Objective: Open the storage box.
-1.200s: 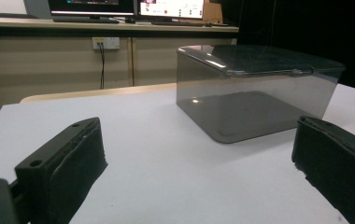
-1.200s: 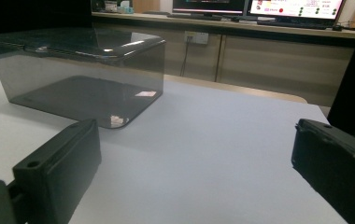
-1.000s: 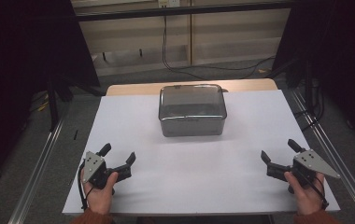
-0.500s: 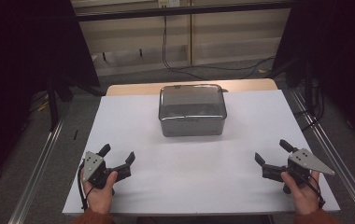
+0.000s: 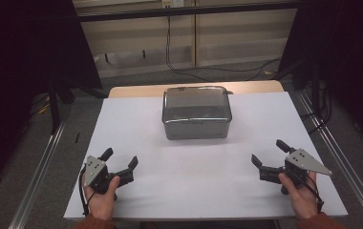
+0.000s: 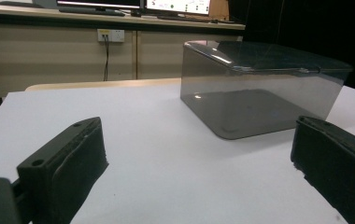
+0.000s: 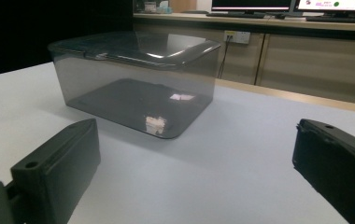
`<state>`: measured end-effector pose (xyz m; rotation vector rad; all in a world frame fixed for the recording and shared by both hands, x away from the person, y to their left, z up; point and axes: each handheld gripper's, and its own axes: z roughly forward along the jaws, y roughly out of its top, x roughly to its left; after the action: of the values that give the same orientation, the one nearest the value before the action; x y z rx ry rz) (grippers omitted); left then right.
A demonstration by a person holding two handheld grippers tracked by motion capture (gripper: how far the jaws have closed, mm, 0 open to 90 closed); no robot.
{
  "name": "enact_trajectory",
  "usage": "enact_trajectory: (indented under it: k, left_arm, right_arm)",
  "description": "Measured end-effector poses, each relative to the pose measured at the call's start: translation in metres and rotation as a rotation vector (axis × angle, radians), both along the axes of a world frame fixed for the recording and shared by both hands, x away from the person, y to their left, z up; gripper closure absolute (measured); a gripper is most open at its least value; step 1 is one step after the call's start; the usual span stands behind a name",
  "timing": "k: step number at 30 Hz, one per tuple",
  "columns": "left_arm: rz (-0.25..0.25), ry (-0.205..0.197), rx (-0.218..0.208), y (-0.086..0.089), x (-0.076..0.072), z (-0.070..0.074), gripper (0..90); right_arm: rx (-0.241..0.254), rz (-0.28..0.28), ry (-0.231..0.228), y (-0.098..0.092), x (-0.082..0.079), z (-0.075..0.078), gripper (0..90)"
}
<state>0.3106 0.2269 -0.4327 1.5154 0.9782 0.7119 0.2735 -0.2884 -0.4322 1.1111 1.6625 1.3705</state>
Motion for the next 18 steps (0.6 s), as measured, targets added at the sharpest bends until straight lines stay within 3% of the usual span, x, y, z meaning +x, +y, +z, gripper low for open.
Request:
enact_trajectory:
  k: [4,10,18]
  left_arm:
    - [0.0,0.001,0.001,0.0,0.0,0.0,3.1]
    - [0.002,0.003,0.001,0.001,0.001,0.0,3.1]
    - [-0.011,-0.001,-0.001,0.0,0.002,0.0,3.1]
  right_arm:
    - [-0.001,0.014,0.01,0.006,0.004,-0.001,0.5]
    - [0.039,0.041,0.013,0.02,0.011,0.003,0.4]
    - [0.016,0.095,0.008,0.042,0.021,0.003,0.0]
